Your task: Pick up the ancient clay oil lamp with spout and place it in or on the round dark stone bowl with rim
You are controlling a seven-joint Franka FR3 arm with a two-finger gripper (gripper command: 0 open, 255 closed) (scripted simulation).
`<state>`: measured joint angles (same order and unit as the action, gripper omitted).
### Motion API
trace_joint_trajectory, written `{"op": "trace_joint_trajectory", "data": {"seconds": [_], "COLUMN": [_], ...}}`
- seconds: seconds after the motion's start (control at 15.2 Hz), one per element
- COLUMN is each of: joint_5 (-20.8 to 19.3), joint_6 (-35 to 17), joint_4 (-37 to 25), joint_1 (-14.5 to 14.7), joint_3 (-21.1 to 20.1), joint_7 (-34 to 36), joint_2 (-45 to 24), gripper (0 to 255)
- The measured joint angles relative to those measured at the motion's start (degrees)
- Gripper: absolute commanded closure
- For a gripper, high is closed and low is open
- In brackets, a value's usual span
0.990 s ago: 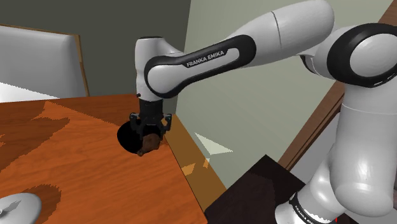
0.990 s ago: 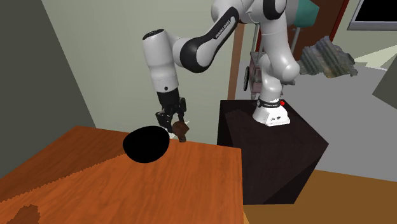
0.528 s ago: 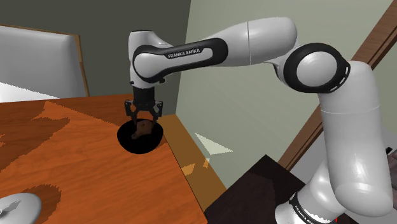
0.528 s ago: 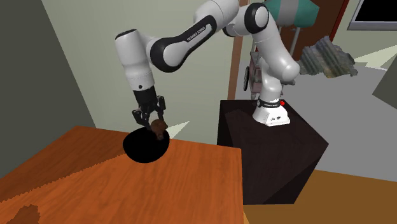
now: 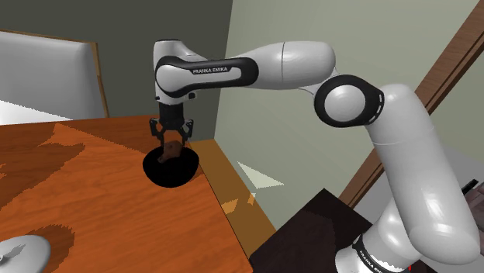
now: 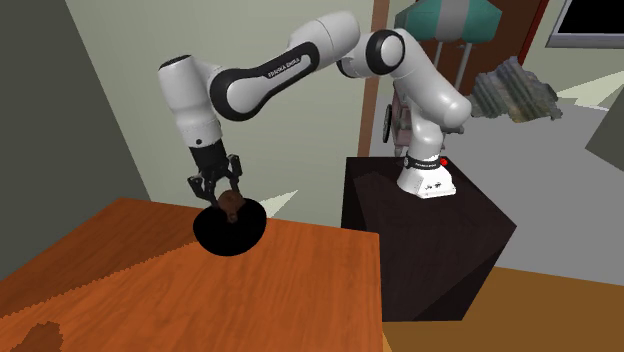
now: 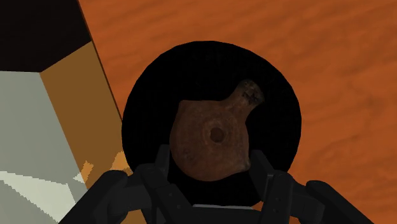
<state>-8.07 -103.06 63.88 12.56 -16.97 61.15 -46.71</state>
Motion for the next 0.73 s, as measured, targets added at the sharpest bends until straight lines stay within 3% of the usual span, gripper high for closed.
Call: {"op": "trace_joint_trajectory", "data": {"seconds": [0.73], "joint_5": [-0.5], "joint_6": [-5.3], "joint_4": [2.8], "joint_1": [-0.1], "joint_3": [0.4], "joint_7": [0.0], "joint_2": [-2.5], "gripper": [255]}}
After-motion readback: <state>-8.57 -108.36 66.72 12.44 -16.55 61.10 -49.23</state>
